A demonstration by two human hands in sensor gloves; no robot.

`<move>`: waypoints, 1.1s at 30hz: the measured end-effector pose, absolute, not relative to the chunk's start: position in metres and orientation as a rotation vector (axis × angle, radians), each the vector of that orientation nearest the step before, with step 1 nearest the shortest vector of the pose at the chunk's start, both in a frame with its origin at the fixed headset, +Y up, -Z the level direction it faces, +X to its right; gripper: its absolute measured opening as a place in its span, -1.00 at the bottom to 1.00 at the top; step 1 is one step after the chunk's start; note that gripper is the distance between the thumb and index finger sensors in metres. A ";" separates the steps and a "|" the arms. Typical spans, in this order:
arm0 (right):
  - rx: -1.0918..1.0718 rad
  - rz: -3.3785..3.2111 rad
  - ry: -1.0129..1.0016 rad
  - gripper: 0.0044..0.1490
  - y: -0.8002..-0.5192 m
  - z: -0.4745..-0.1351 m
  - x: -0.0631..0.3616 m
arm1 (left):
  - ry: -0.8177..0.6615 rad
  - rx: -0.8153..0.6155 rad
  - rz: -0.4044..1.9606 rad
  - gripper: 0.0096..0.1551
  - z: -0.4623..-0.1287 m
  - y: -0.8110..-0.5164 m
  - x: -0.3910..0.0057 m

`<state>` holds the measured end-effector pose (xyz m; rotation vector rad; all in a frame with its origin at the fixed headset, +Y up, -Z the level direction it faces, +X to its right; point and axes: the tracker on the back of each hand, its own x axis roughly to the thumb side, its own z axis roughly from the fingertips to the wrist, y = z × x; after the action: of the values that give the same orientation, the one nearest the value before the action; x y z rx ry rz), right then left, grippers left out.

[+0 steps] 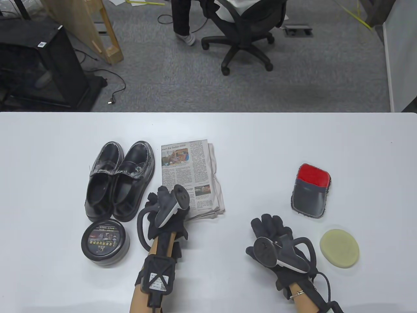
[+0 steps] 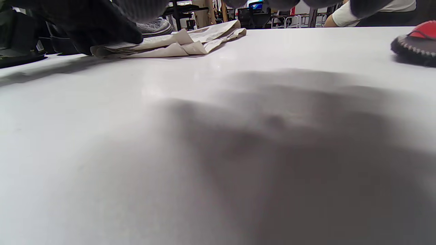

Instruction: Dip and apply leather care cream with polishing sponge on shoes

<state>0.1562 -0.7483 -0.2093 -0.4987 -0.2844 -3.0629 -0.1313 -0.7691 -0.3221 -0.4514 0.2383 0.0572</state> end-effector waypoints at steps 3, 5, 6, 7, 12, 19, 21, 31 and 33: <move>-0.485 -3.067 -0.282 0.08 -0.748 -0.210 0.157 | 0.260 -0.411 -0.002 0.27 -0.326 -0.768 -0.127; -0.485 -3.067 -0.286 0.08 -0.748 -0.210 0.157 | 0.265 -0.423 0.034 0.29 -0.326 -0.767 -0.126; -0.485 -3.067 -0.290 0.08 -0.748 -0.210 0.156 | 0.274 -0.413 0.039 0.31 -0.327 -0.766 -0.126; -0.485 -3.067 -0.292 0.08 -0.748 -0.210 0.156 | 0.290 -0.394 0.060 0.33 -0.326 -0.767 -0.127; -0.482 -3.070 -0.297 0.09 -0.747 -0.210 0.157 | 0.317 -0.363 0.242 0.16 -0.321 -0.767 -0.140; -0.482 -3.238 -0.342 0.08 -0.737 -0.217 0.159 | 0.227 -0.335 0.762 -0.44 -0.301 -0.752 -0.171; -0.531 -3.365 -0.390 0.09 -0.727 -0.220 0.157 | 0.148 -0.291 0.904 -0.46 -0.290 -0.738 -0.176; -0.560 -4.188 -0.212 0.27 -0.687 -0.244 0.167 | -0.265 -0.277 1.311 -0.47 -0.250 -0.708 -0.181; -0.511 -4.344 -0.196 0.26 -0.694 -0.246 0.170 | -0.375 -0.350 1.371 -0.47 -0.250 -0.714 -0.179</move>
<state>0.1705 -0.6941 -0.2461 -0.5106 -0.1960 -4.3436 -0.1788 -0.7137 -0.2504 -0.3504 -0.3746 1.3710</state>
